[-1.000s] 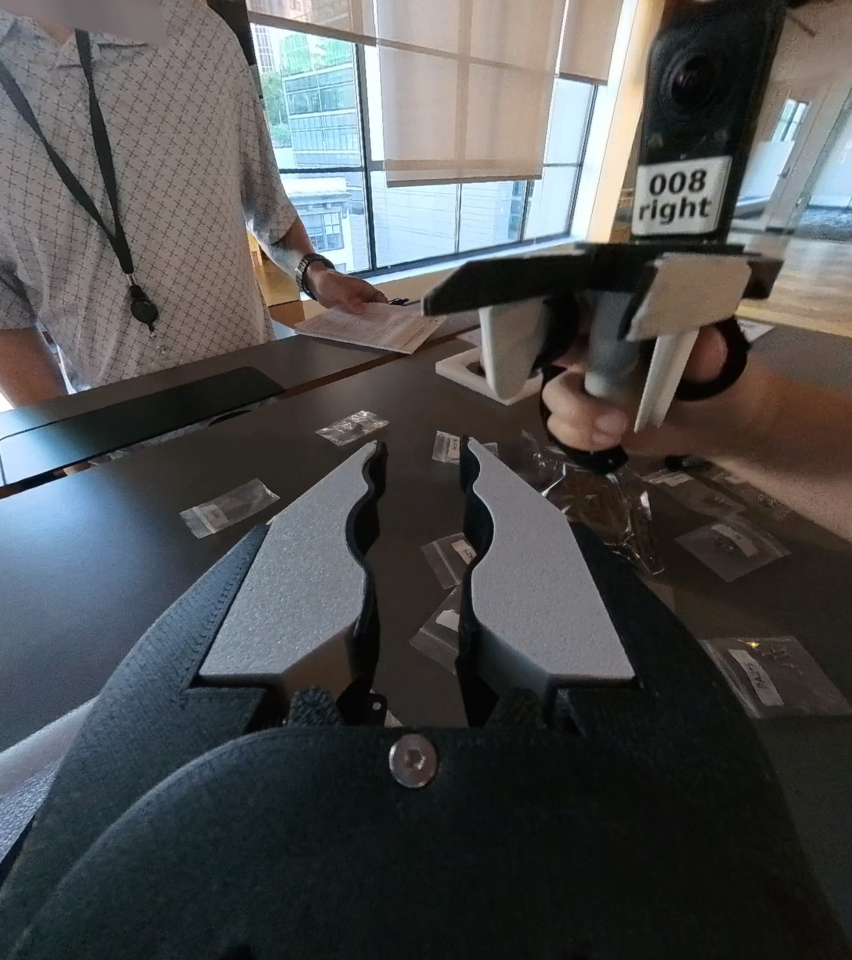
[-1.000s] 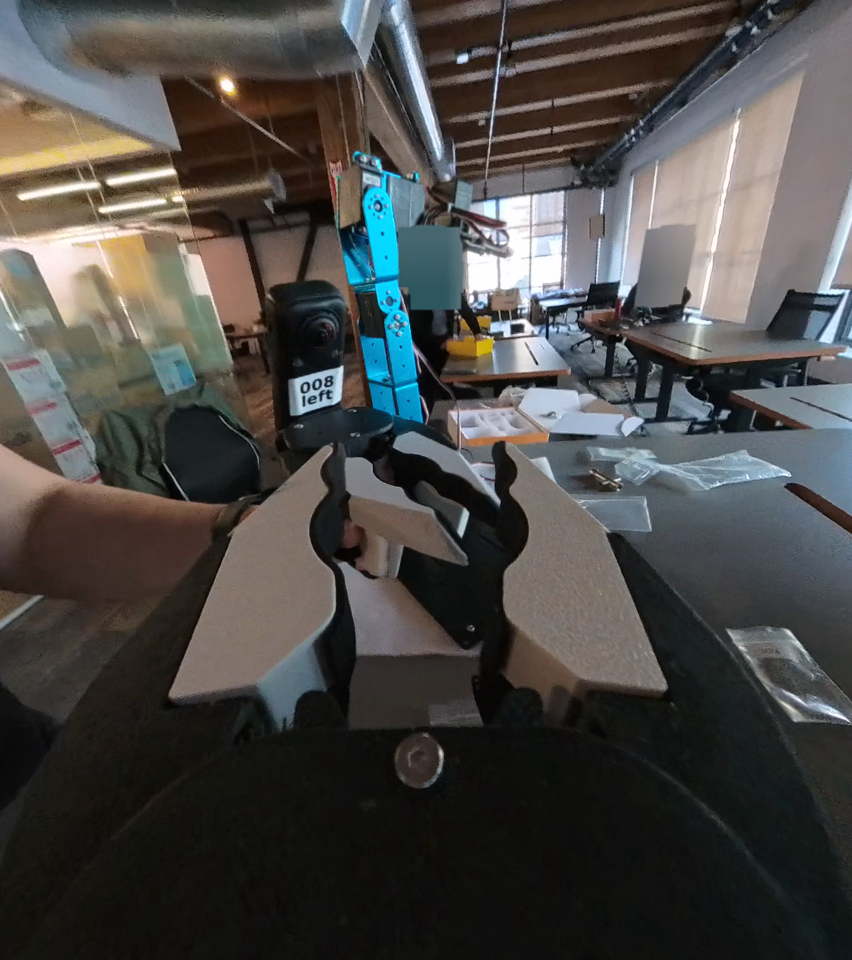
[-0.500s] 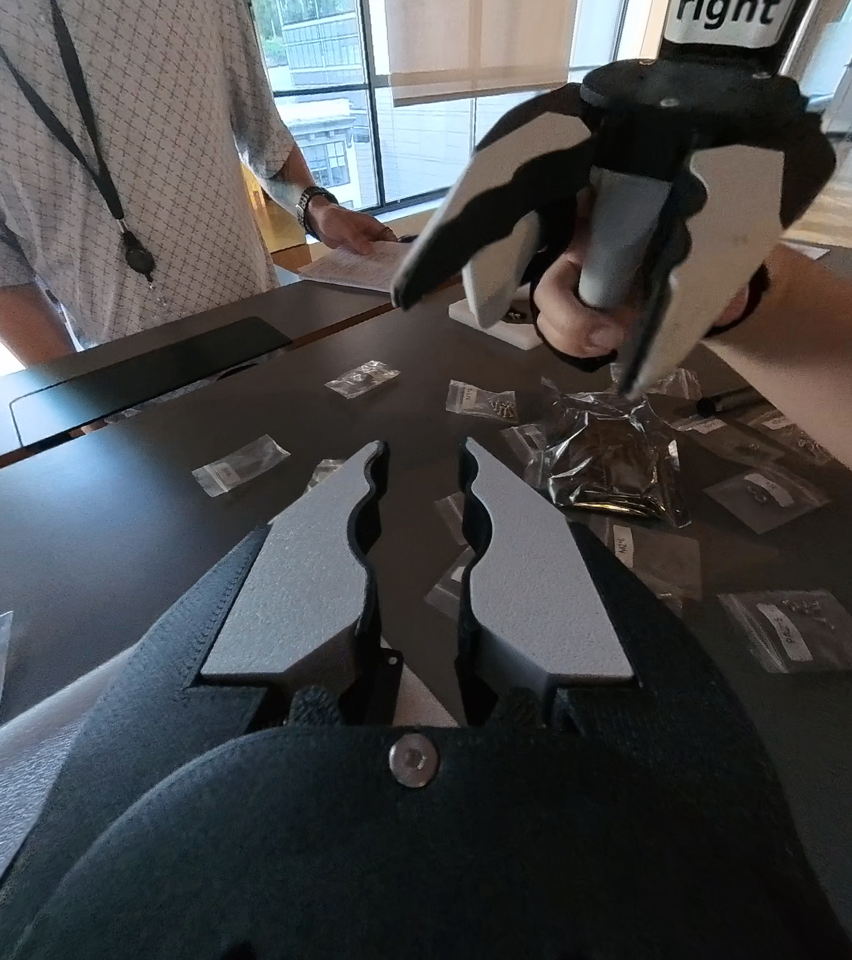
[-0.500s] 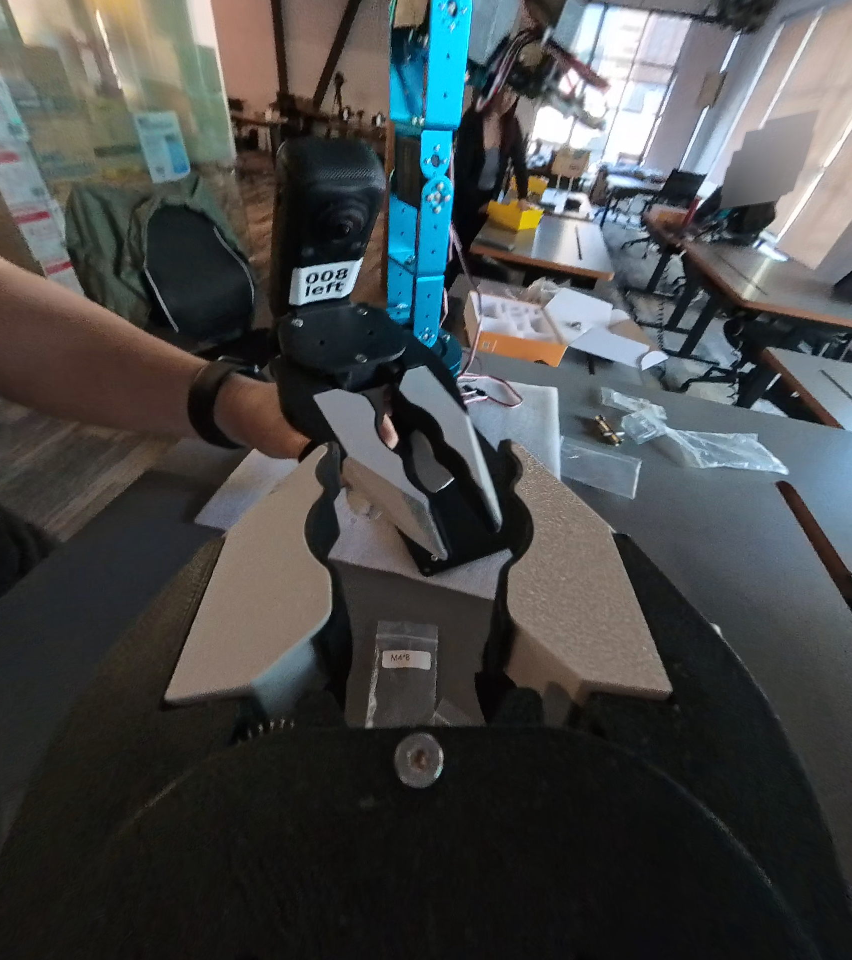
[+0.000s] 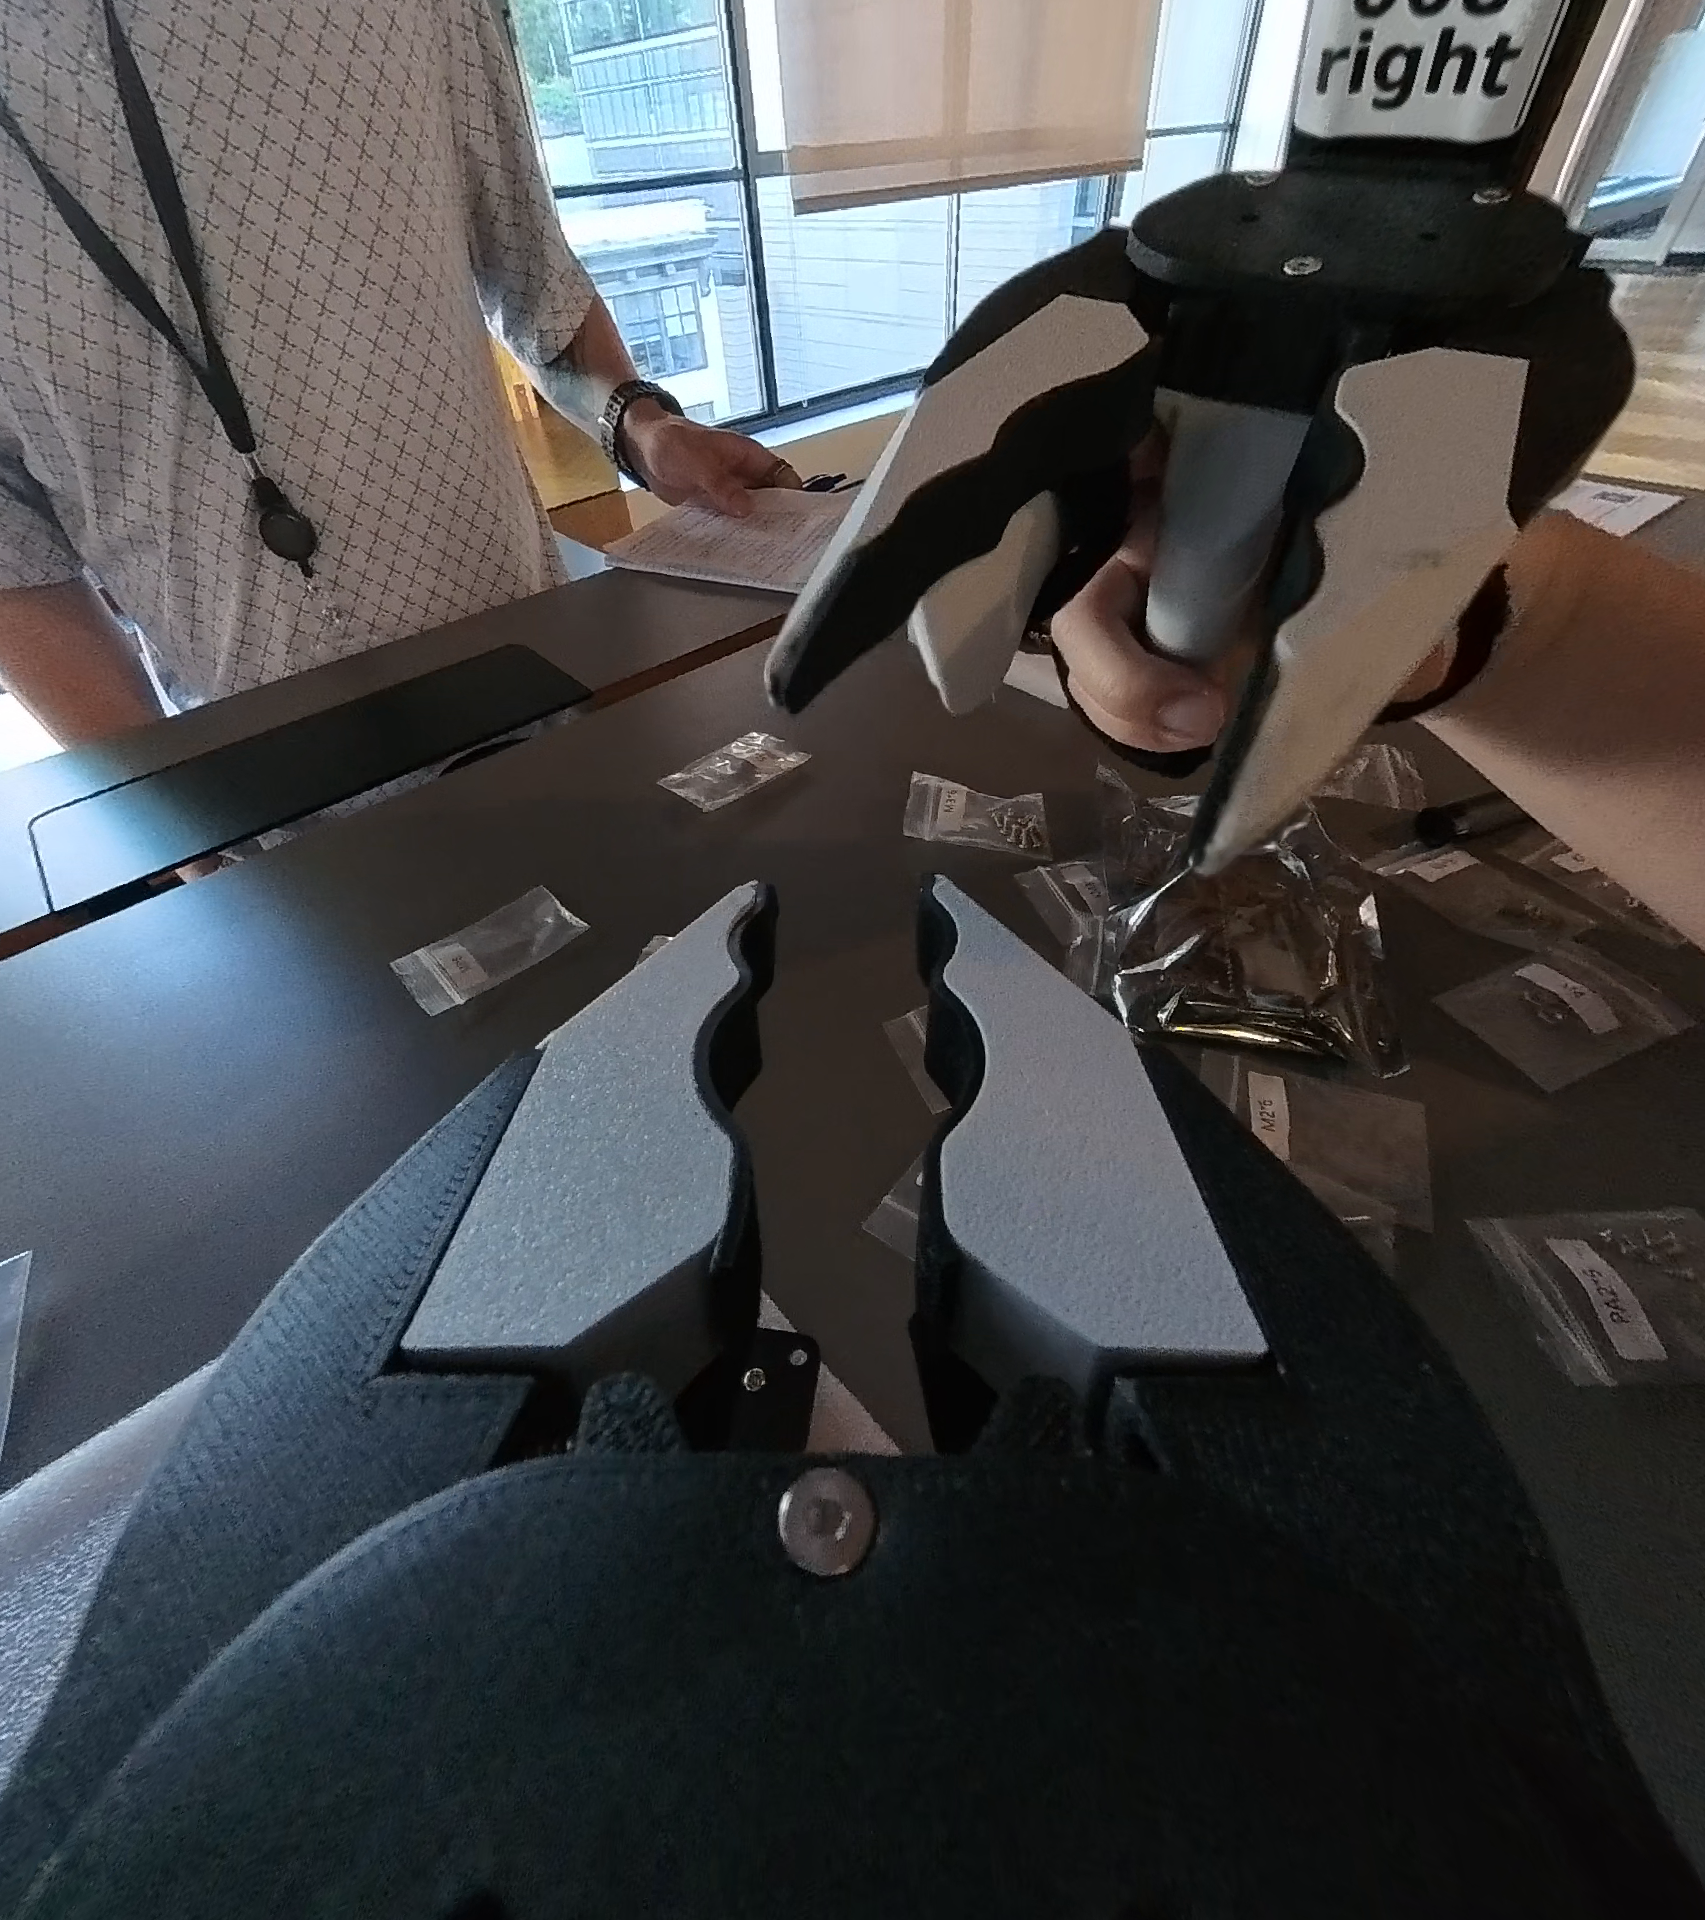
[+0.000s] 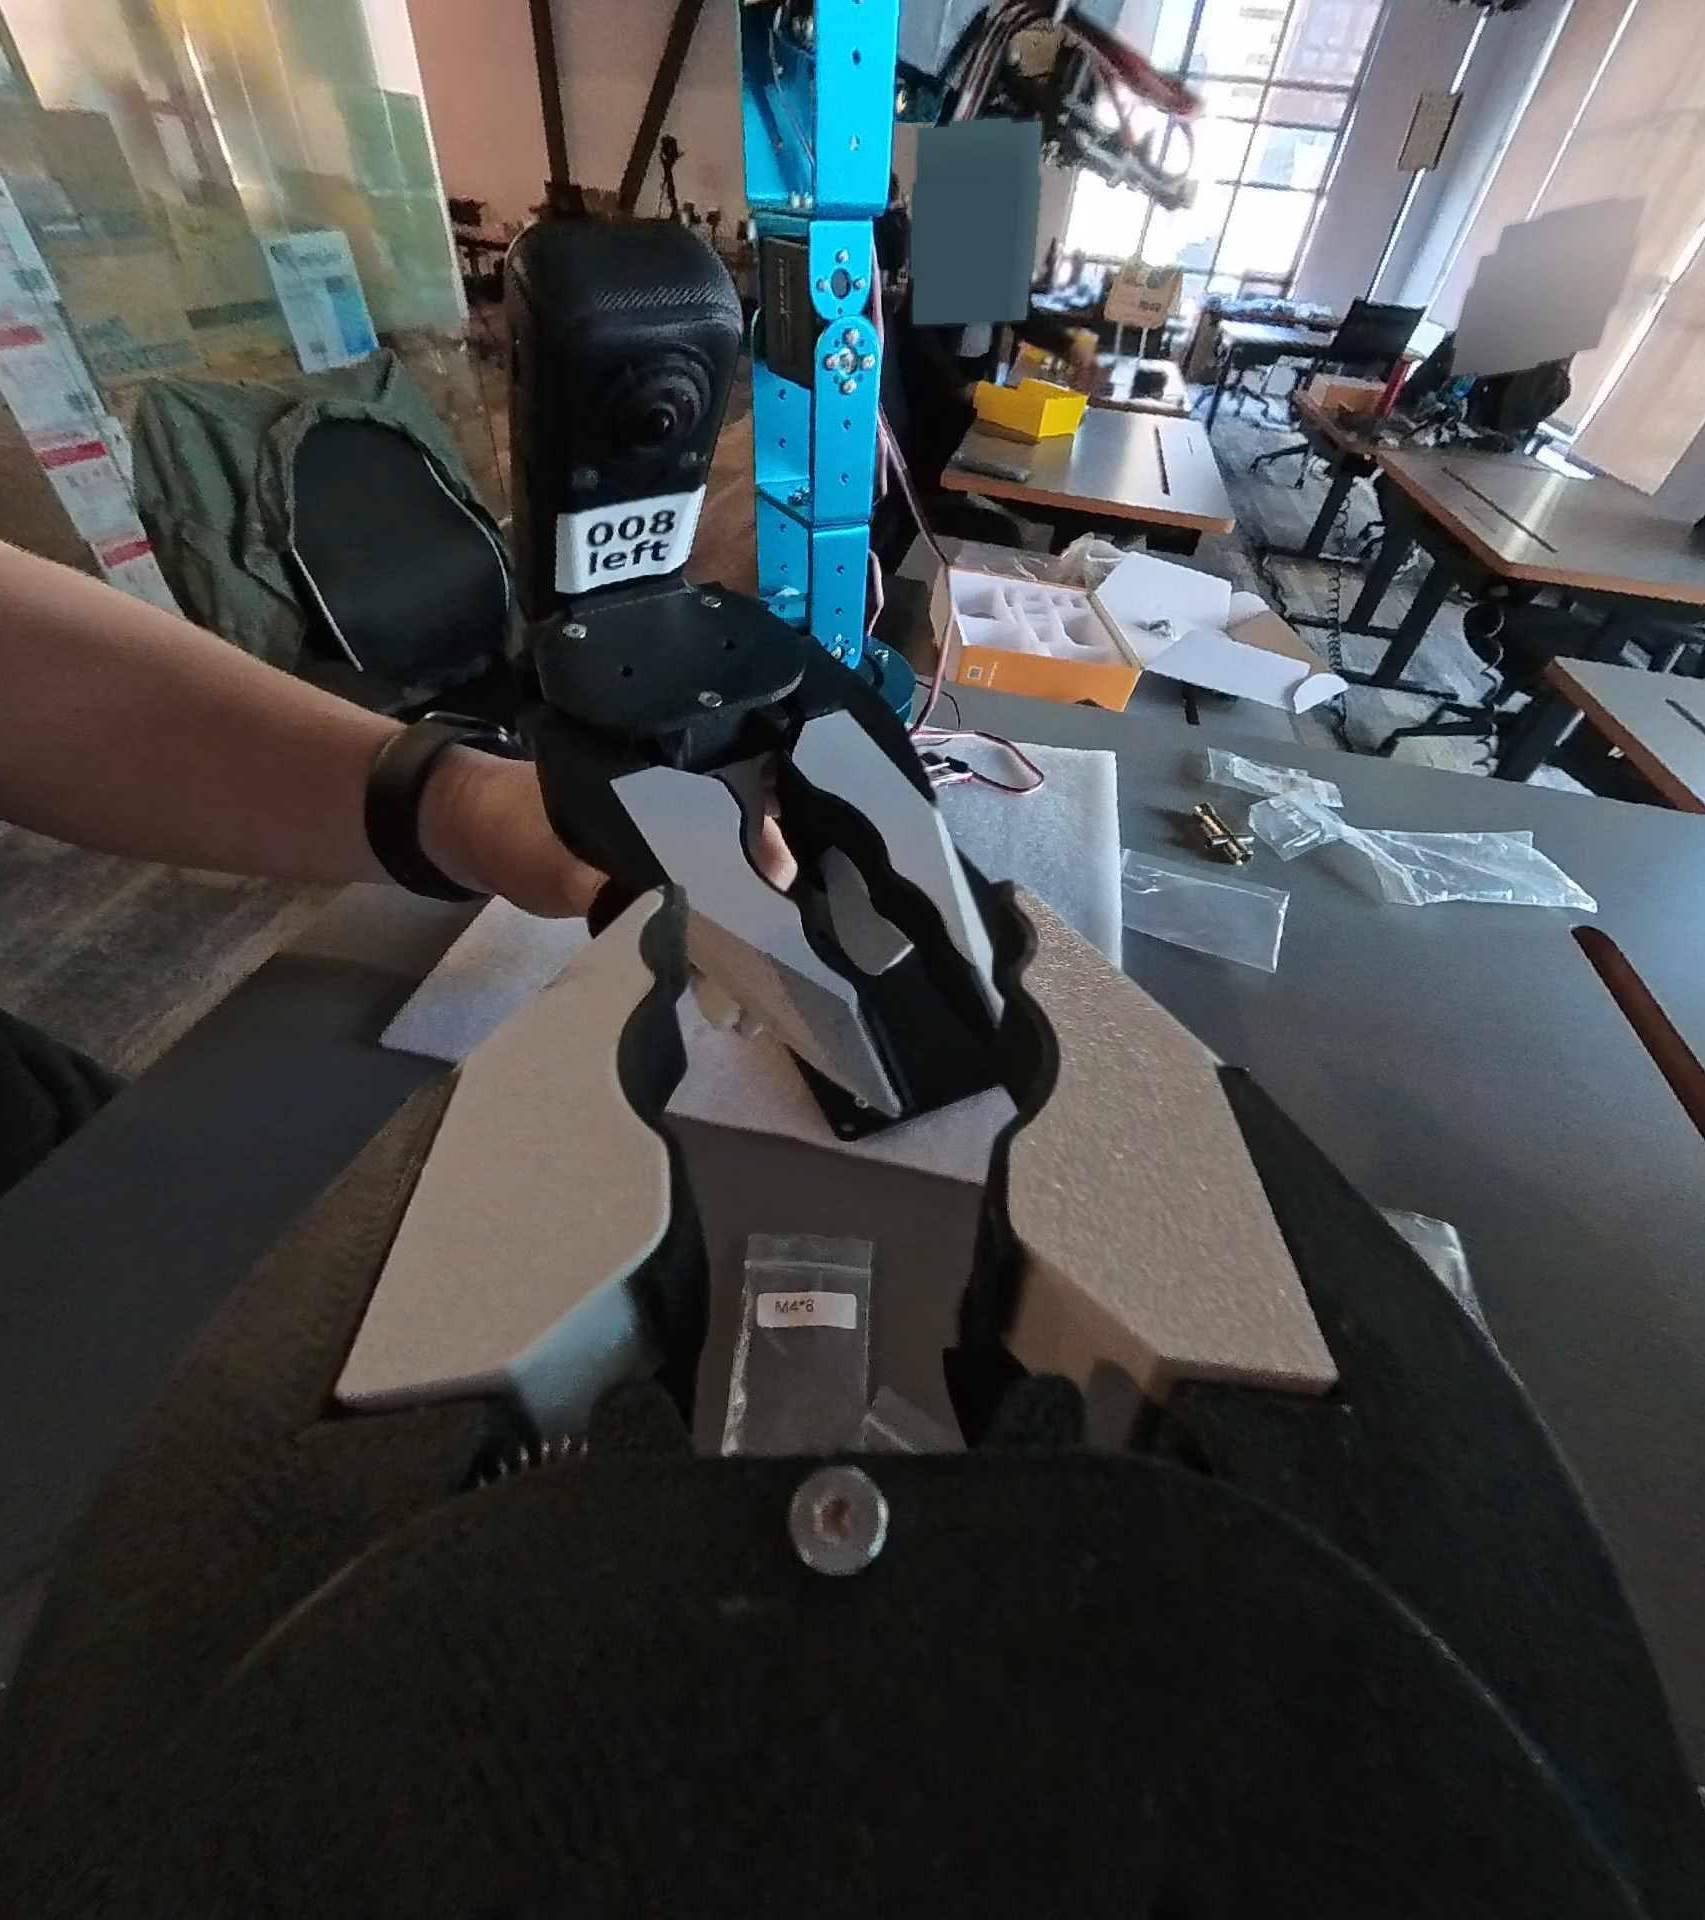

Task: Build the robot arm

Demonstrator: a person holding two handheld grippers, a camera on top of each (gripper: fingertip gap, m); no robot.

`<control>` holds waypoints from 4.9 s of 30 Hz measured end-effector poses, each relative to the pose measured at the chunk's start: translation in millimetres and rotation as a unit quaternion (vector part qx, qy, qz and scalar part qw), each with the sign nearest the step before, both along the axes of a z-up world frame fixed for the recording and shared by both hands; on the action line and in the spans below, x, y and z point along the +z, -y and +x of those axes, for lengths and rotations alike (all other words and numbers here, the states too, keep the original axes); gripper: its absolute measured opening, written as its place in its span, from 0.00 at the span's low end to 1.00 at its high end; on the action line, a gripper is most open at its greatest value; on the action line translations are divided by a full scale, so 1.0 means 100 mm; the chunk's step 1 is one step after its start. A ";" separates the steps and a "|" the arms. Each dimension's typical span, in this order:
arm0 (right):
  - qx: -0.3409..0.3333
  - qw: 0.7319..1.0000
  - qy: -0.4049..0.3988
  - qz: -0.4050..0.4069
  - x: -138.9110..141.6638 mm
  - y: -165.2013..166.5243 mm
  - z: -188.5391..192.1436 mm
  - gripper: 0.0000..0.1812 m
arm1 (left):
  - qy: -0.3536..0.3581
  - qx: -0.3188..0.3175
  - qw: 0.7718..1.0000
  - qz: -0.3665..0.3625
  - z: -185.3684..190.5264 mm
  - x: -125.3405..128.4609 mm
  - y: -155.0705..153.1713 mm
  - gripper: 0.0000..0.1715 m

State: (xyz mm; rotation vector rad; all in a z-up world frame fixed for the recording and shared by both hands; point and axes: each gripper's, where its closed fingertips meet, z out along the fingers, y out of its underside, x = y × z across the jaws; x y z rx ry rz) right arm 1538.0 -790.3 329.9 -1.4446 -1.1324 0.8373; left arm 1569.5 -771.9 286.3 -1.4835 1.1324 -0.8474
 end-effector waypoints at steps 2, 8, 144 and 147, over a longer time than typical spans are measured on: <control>-0.015 1.000 -0.021 0.004 0.06 -0.06 0.05 0.31 | 0.002 0.000 1.000 -0.001 0.00 0.00 -0.01 0.15; 0.061 0.966 -0.245 -0.057 0.65 0.09 0.35 0.25 | 0.029 -0.005 0.999 -0.019 -0.04 0.07 -0.02 0.15; -0.077 0.997 -0.007 -0.022 0.12 -0.18 0.08 0.10 | 0.050 -0.004 0.999 -0.010 0.08 0.11 -0.16 0.15; -0.069 0.997 -0.034 -0.025 0.19 -0.18 0.08 0.15 | 0.057 -0.002 0.998 -0.011 0.07 0.13 -0.18 0.15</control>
